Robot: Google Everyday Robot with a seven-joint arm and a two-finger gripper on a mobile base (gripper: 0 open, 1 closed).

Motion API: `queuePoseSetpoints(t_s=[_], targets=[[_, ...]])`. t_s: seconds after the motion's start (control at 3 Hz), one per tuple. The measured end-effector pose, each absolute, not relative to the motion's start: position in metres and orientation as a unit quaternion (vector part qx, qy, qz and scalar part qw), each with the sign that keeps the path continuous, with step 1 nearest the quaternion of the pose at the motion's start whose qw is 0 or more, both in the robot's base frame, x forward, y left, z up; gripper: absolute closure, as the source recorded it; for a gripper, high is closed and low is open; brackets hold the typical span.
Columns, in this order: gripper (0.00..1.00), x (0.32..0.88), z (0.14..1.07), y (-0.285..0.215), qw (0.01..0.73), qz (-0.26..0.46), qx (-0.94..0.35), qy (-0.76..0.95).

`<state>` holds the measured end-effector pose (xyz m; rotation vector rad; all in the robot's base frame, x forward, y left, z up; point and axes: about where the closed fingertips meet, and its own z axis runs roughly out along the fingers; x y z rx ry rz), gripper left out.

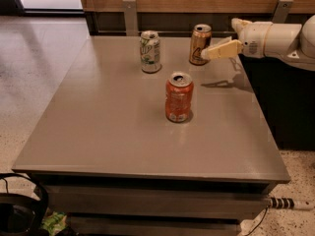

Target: Knock orange can over

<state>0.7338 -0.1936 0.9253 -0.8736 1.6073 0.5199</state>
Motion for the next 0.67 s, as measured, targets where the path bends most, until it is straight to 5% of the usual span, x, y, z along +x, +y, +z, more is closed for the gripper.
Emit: queuePoseSetpoints(t_s=[0.67], targets=[[0.00, 0.770, 0.899, -0.213, 0.602, 0.249, -0.324, 0.686]])
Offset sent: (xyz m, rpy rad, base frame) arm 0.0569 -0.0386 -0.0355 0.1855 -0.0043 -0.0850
